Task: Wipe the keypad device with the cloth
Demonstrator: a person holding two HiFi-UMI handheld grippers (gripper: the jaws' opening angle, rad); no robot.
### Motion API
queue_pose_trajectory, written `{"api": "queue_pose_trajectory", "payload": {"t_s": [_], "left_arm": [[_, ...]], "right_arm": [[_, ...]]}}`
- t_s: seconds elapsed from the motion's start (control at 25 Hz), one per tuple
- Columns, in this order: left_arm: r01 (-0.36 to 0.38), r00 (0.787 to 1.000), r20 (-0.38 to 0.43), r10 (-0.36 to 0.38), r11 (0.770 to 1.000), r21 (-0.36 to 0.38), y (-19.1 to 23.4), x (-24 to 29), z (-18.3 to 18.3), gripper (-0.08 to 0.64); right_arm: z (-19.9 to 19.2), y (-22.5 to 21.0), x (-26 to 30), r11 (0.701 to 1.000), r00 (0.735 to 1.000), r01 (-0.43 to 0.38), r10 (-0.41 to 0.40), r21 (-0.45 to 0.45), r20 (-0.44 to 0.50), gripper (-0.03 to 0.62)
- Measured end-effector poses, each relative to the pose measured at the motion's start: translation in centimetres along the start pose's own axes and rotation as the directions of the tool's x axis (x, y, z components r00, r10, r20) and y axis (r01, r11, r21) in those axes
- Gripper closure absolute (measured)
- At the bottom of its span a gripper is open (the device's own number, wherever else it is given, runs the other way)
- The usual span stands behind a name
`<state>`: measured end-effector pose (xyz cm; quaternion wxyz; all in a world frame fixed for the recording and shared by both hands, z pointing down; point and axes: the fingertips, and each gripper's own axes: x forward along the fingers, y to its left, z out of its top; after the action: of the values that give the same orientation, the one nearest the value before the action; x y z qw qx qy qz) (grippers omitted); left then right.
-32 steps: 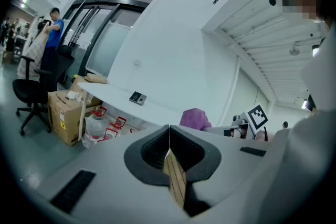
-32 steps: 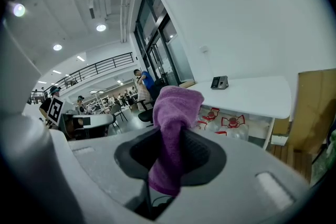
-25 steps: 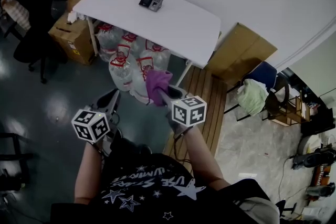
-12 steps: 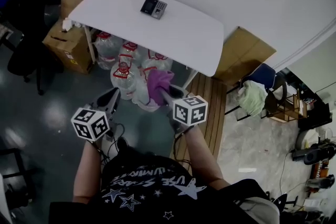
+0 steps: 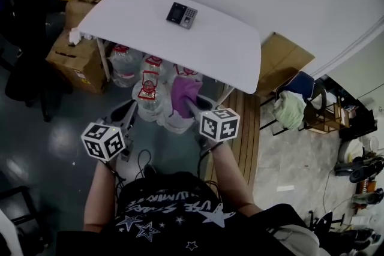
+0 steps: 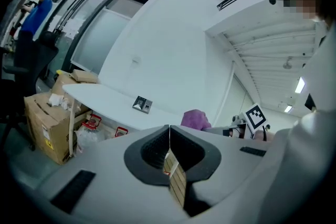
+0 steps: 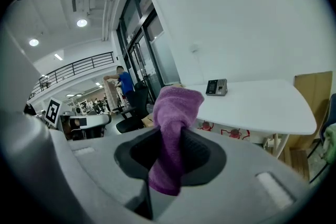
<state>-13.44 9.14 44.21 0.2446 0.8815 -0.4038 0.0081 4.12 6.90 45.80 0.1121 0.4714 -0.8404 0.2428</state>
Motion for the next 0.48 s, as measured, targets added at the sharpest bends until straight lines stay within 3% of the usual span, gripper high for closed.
{"api": "queue_pose_trajectory", "payload": {"t_s": [0.48], "left_arm": [[0.039, 0.999, -0.017, -0.039, 0.999, -0.029, 4.5, -0.6, 0.6, 0.552]], "right_arm": [[-0.2, 1.4, 3.1, 0.998, 0.998, 0.067, -0.066, 0.017, -0.020, 0.494]]}}
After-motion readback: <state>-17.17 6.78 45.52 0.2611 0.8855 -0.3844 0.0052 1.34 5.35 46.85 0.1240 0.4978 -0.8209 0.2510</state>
